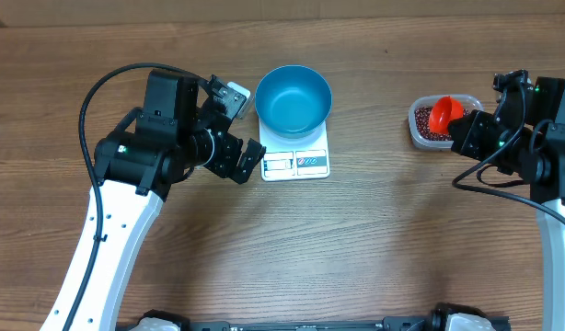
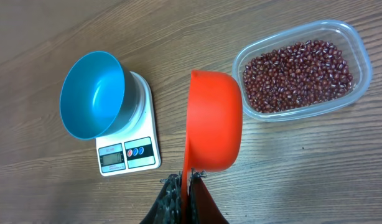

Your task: Scoop item into bowl and weigh 150g on scale

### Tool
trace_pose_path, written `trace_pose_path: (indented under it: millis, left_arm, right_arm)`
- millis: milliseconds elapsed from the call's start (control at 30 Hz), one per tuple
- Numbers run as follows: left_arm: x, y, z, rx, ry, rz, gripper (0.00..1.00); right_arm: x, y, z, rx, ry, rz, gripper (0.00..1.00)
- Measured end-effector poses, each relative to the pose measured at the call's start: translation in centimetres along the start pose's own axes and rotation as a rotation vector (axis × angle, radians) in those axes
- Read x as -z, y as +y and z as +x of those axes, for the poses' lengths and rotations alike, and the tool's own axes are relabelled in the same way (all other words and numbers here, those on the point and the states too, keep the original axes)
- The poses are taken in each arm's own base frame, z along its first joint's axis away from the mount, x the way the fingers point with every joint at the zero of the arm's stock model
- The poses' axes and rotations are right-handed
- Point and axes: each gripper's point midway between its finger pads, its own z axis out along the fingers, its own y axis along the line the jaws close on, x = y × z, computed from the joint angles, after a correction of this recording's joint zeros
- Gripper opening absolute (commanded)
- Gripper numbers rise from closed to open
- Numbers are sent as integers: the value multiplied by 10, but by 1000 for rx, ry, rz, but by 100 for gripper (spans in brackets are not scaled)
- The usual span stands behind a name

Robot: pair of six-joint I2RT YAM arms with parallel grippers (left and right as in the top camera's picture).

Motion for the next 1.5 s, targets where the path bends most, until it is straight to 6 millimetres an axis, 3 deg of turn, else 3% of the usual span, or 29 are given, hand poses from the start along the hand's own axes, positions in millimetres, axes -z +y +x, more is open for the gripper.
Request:
trace_pose_path:
  millis: [1500]
  left_arm:
    - [0, 0, 0, 0, 0, 0, 100]
  right_arm:
    - [0, -9, -2, 95, -9, 52, 4]
